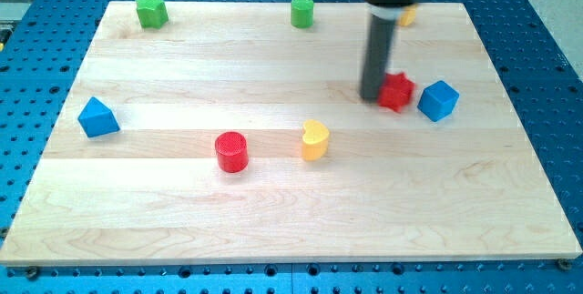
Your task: Place the red star to the bottom right of the board
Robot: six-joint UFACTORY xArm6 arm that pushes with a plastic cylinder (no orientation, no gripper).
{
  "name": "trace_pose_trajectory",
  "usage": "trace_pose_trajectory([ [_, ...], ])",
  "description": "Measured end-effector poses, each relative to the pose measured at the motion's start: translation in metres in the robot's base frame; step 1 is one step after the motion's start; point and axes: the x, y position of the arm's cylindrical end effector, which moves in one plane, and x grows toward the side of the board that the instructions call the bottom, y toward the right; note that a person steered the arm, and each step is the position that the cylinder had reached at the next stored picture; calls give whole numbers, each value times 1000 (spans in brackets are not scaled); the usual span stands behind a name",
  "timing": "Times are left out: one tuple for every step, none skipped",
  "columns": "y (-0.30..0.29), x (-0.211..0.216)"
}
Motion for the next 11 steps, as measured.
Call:
trace_pose_trajectory([
  [-23, -15],
  [13, -49],
  [52, -40],
  [33, 37],
  [29, 86],
  [11, 32],
  [-21, 11],
  [-18, 83],
  [31, 147],
  [33, 157],
  [-61, 156],
])
